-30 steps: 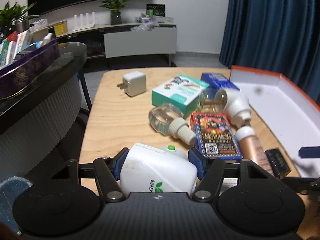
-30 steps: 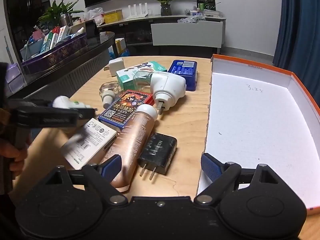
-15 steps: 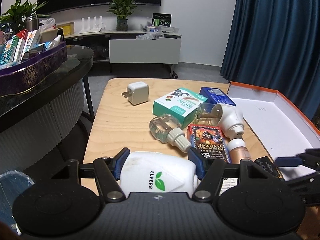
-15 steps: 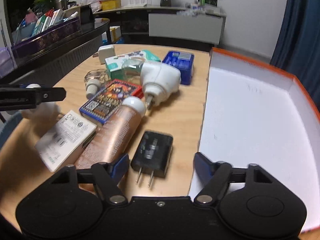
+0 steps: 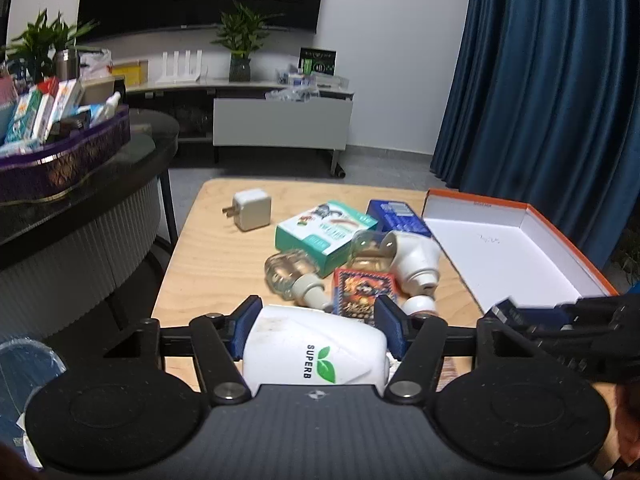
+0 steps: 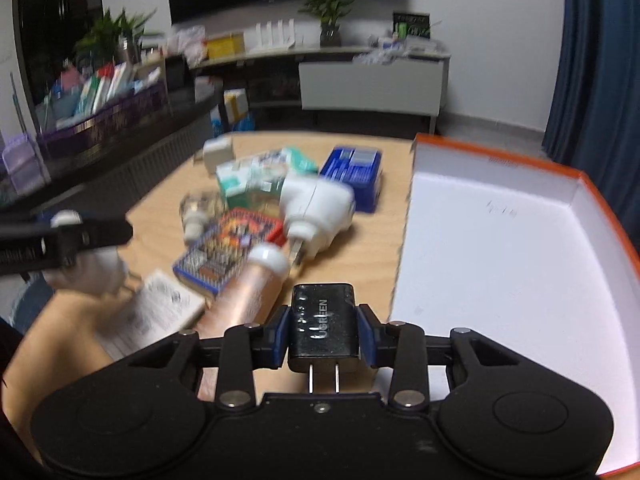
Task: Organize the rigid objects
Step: 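Carry the diffuser and charger over the white box with both tools, then hold the diffuser and charger above the white box with both tools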
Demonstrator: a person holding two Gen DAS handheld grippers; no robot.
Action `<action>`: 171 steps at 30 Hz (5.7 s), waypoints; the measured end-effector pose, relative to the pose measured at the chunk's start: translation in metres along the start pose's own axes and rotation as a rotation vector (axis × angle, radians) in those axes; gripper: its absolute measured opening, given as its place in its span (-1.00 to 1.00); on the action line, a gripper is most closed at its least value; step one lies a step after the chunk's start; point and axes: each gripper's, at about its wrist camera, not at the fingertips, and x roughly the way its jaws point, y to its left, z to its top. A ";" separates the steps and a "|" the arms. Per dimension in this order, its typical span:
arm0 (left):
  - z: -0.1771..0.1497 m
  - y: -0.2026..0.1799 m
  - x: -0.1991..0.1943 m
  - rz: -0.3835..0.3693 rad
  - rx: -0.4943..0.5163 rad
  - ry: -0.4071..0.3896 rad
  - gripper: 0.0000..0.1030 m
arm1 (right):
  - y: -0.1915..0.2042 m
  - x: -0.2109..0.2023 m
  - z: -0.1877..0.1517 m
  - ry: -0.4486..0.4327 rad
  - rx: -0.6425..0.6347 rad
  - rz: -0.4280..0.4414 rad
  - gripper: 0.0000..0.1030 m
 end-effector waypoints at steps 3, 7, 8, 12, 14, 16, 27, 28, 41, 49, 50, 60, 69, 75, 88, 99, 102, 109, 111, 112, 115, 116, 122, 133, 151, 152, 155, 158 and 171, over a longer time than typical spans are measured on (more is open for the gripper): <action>0.006 -0.007 -0.005 0.000 0.006 -0.008 -0.51 | -0.008 -0.016 0.008 -0.031 0.016 -0.004 -0.16; 0.013 -0.016 -0.006 -0.002 0.032 -0.019 -0.35 | -0.017 -0.034 0.014 -0.078 0.027 -0.019 -0.16; 0.011 -0.017 -0.003 0.017 0.045 -0.018 -0.35 | -0.018 -0.037 0.013 -0.080 0.028 -0.024 -0.16; -0.009 0.004 0.016 0.052 -0.019 0.030 0.08 | -0.024 -0.046 0.004 -0.079 0.045 -0.014 -0.16; -0.018 0.022 0.015 0.010 -0.132 0.036 0.17 | -0.025 -0.048 0.001 -0.075 0.048 -0.008 -0.16; -0.022 0.022 0.007 0.011 -0.120 0.017 0.32 | -0.025 -0.049 -0.002 -0.079 0.048 -0.004 -0.16; -0.055 -0.035 -0.021 -0.113 0.056 -0.142 1.00 | -0.025 -0.049 -0.003 -0.086 0.067 0.030 -0.16; -0.057 -0.042 -0.015 -0.091 0.098 -0.128 1.00 | -0.026 -0.048 -0.003 -0.083 0.072 0.033 -0.16; -0.055 -0.035 0.015 -0.082 0.079 -0.055 0.42 | -0.028 -0.047 -0.005 -0.087 0.080 0.042 -0.16; -0.022 -0.048 -0.011 -0.098 0.052 -0.133 0.42 | -0.035 -0.059 0.001 -0.121 0.093 0.037 -0.16; -0.017 -0.052 -0.015 -0.103 0.058 -0.144 0.42 | -0.037 -0.061 0.003 -0.130 0.093 0.033 -0.16; 0.066 -0.117 -0.032 -0.207 0.066 -0.207 0.42 | -0.086 -0.113 0.045 -0.254 0.113 -0.055 -0.16; 0.130 -0.172 -0.018 -0.253 0.074 -0.234 0.42 | -0.139 -0.160 0.094 -0.351 0.127 -0.139 -0.16; 0.097 -0.183 0.018 -0.235 0.054 -0.137 0.42 | -0.164 -0.138 0.087 -0.306 0.154 -0.137 -0.16; 0.073 -0.178 0.102 -0.167 0.043 0.032 0.42 | -0.199 -0.047 0.078 -0.169 0.175 -0.109 -0.16; 0.086 -0.177 0.128 -0.118 0.078 0.078 0.42 | -0.219 0.005 0.089 -0.131 0.177 -0.080 -0.16; 0.087 -0.179 0.130 -0.111 0.088 0.090 0.42 | -0.222 0.019 0.094 -0.118 0.162 -0.079 -0.16; 0.089 -0.177 0.141 -0.113 0.085 0.130 0.42 | -0.225 0.039 0.102 -0.107 0.158 -0.077 -0.16; 0.090 -0.177 0.143 -0.118 0.078 0.135 0.42 | -0.226 0.042 0.101 -0.097 0.157 -0.079 -0.16; 0.090 -0.177 0.144 -0.120 0.075 0.135 0.42 | -0.227 0.042 0.100 -0.093 0.157 -0.079 -0.16; 0.089 -0.178 0.147 -0.129 0.064 0.147 0.42 | -0.227 0.045 0.104 -0.088 0.170 -0.082 -0.15; 0.089 -0.178 0.148 -0.132 0.065 0.151 0.42 | -0.228 0.046 0.104 -0.085 0.176 -0.082 -0.15; 0.092 -0.180 0.154 -0.137 0.061 0.153 0.42 | -0.226 0.054 0.106 -0.067 0.173 -0.082 -0.16; 0.092 -0.180 0.159 -0.134 0.053 0.156 0.42 | -0.224 0.059 0.104 -0.058 0.158 -0.093 -0.15; 0.092 -0.178 0.157 -0.131 0.051 0.140 0.42 | -0.222 0.062 0.103 -0.061 0.153 -0.110 -0.15; 0.092 -0.178 0.157 -0.130 0.052 0.140 0.42 | -0.222 0.062 0.103 -0.061 0.153 -0.110 -0.15; 0.092 -0.178 0.157 -0.130 0.049 0.140 0.42 | -0.223 0.062 0.103 -0.062 0.153 -0.111 -0.15; 0.092 -0.178 0.158 -0.132 0.050 0.141 0.42 | -0.223 0.062 0.103 -0.061 0.151 -0.110 -0.15; 0.092 -0.181 0.158 -0.132 0.050 0.139 0.42 | -0.224 0.062 0.103 -0.061 0.149 -0.114 -0.15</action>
